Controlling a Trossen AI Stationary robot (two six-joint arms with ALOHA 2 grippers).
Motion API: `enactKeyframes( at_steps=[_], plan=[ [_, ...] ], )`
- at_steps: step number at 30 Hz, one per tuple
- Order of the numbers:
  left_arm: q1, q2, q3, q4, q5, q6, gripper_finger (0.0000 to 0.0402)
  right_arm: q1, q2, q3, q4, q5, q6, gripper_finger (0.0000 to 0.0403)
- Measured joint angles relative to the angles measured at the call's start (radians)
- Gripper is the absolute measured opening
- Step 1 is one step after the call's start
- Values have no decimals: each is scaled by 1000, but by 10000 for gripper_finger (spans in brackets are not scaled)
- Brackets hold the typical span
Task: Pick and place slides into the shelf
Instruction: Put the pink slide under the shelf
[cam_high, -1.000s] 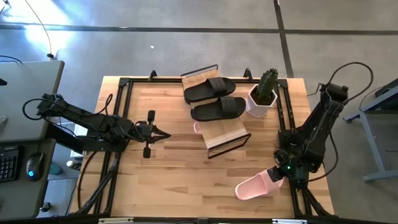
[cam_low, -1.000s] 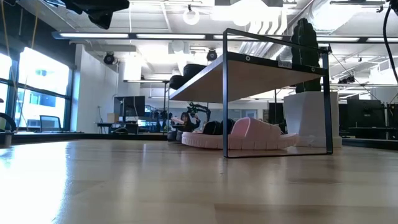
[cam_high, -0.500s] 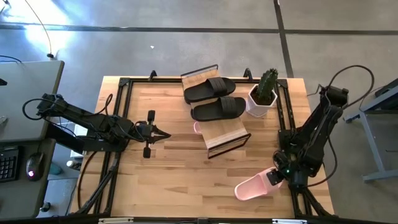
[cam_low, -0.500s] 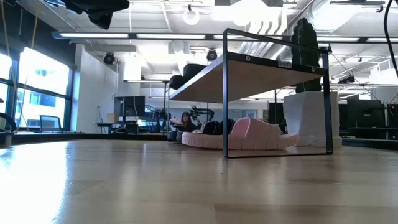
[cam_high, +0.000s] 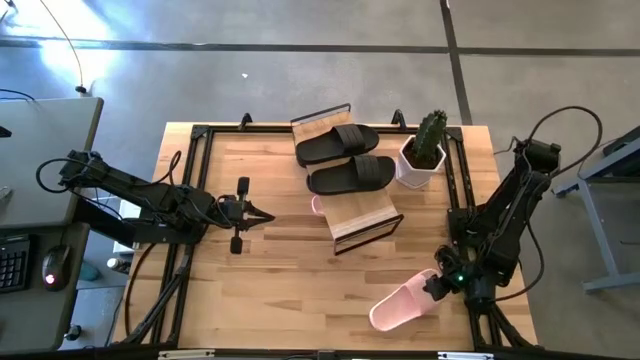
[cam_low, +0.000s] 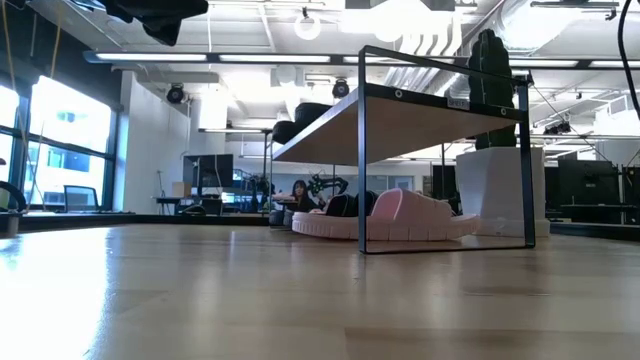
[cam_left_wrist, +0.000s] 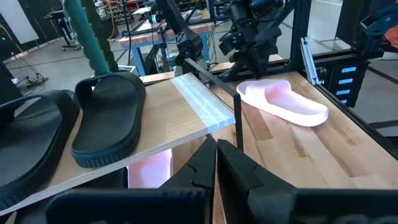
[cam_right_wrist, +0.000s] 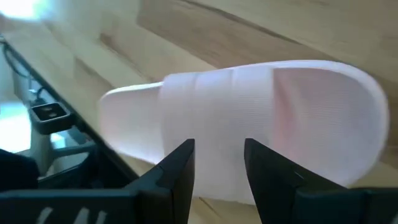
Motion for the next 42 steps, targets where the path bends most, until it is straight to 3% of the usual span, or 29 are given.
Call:
enactKeyframes(
  at_steps=[6,11,15,37,42],
  plan=[
    [0,0,0,2,0,1,6,-2,0,0,28,13,-40,130],
    [0,0,0,2,0,3,5,-1,0,0,-126,-88,36,130],
    [0,0,0,2,0,3,5,-1,0,0,-93,-43,23,130],
    [0,0,0,1,1,26,5,6,52,-1,-13,-17,5,130],
    [0,0,0,2,1,25,5,6,53,-102,210,-9,1,130]
  ],
)
